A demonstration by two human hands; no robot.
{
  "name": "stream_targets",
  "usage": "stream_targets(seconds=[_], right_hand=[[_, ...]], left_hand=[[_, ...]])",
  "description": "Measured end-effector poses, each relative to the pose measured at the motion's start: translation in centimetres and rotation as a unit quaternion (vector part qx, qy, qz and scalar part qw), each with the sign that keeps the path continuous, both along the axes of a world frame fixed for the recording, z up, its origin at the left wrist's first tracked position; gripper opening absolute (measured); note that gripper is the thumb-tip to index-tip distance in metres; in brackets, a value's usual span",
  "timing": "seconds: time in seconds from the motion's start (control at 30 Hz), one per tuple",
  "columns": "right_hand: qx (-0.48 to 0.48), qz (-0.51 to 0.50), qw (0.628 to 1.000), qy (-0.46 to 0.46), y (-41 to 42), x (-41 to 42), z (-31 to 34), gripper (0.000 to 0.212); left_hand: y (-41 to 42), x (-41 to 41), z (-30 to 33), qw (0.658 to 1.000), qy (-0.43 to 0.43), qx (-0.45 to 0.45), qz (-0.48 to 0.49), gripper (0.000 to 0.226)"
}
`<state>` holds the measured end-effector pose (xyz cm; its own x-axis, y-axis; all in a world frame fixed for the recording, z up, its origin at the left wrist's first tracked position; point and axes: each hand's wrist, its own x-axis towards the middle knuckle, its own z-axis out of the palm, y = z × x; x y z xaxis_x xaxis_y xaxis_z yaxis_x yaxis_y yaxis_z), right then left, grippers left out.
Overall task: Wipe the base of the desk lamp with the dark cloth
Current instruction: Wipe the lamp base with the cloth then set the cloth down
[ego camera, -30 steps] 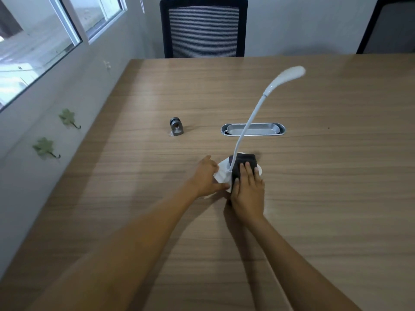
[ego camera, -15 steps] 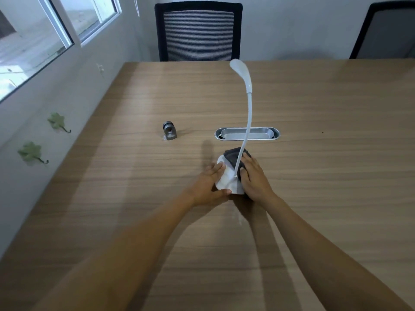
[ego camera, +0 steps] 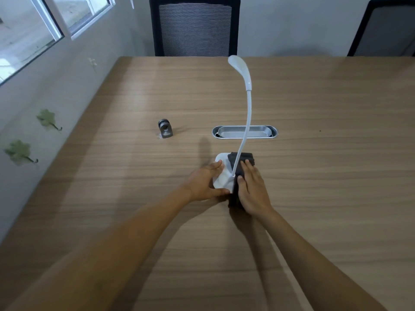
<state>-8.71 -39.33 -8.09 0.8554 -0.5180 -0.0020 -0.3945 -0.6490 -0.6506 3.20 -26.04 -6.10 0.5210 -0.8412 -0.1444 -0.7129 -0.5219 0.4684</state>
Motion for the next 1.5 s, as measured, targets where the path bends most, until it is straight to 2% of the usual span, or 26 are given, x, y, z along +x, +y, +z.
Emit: stream_targets(seconds=[0.17,0.37,0.5,0.83,1.0,1.17,1.3,1.4,1.5], right_hand=[[0.003,0.040,0.997,0.062,-3.2,4.9,1.6,0.049],[0.028,0.006,1.000,-0.003,0.4,0.2,0.8,0.049],[0.047,0.019,0.998,-0.045,1.9,-3.1,0.0,0.051],[0.118,-0.009,0.991,0.064,-3.0,5.2,2.7,0.052],[0.135,-0.061,0.989,-0.006,-0.2,0.4,1.8,0.051],[0.117,-0.047,0.991,-0.035,2.5,-3.9,0.4,0.050],[0.082,-0.046,0.996,0.004,-0.3,-0.5,1.3,0.048],[0.043,0.004,0.997,0.061,-3.0,3.3,2.8,0.047],[0.036,0.019,0.997,0.065,-3.2,4.1,3.0,0.047]], left_hand=[[-0.1,-0.1,-0.1,1.000,-0.004,0.006,0.011,0.091],[-0.4,-0.4,0.5,1.000,-0.003,0.019,0.012,0.092],[-0.6,-0.4,1.0,0.999,-0.010,0.035,-0.002,0.091],[-0.7,-0.9,1.2,1.000,-0.008,0.019,0.022,0.088],[-0.9,-1.0,1.4,0.999,-0.001,0.039,0.014,0.090],[-1.0,-0.7,1.3,0.999,-0.010,0.052,0.004,0.090],[-0.8,-0.7,1.2,0.999,-0.010,0.047,0.011,0.090],[-0.9,-0.8,1.1,0.999,-0.012,0.044,0.017,0.090],[-0.9,-1.1,1.1,0.999,-0.016,0.041,0.018,0.089]])
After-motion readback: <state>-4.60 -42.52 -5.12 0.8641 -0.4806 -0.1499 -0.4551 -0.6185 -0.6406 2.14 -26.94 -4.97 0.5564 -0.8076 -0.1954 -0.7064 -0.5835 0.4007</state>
